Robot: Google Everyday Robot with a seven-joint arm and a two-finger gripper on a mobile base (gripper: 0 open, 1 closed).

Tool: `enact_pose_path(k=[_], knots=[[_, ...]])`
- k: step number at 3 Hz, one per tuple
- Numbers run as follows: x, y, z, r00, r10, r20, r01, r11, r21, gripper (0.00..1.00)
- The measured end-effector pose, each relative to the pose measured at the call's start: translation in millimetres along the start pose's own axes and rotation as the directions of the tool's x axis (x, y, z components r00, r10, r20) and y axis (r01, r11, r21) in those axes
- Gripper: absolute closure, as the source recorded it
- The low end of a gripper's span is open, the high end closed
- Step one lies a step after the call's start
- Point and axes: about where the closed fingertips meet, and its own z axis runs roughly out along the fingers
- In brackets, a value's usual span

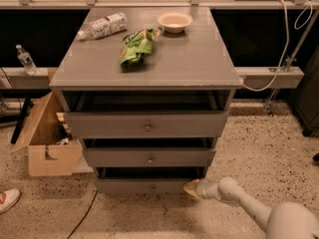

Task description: Close bottom drawer

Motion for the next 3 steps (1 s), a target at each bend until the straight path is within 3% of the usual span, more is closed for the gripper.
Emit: enact_pose_path(k=[2,3], knots=[[-12.6,-22.9,10.5,0.999,0.027,0.03,-0.026,0.9993,-0.027,1.0],[-11.9,-18.5,5.8,0.999,0.012,0.047,-0.009,0.998,-0.062,1.0]])
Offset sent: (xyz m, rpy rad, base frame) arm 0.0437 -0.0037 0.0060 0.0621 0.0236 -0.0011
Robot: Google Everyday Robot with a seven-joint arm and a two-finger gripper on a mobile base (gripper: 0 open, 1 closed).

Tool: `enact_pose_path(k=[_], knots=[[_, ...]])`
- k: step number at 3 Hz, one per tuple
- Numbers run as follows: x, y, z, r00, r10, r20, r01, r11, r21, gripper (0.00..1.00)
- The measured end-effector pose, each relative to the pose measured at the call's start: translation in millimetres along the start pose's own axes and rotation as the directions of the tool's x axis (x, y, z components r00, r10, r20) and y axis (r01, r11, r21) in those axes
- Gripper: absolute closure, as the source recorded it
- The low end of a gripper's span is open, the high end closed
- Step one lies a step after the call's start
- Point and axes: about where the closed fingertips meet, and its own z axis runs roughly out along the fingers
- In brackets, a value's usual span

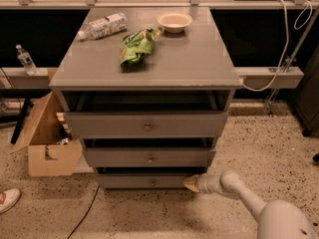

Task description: Close bottom drawer

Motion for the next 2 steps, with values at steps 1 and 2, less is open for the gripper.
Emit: enact_pose_path(k=[1,2], knots=[[16.4,37.0,-19.3,0.999,-0.03,0.039,0.033,0.9969,-0.072,1.0],[42.6,86.3,-43.5,0.996,-0.058,0.069,0.069,0.9806,-0.183,1.0]])
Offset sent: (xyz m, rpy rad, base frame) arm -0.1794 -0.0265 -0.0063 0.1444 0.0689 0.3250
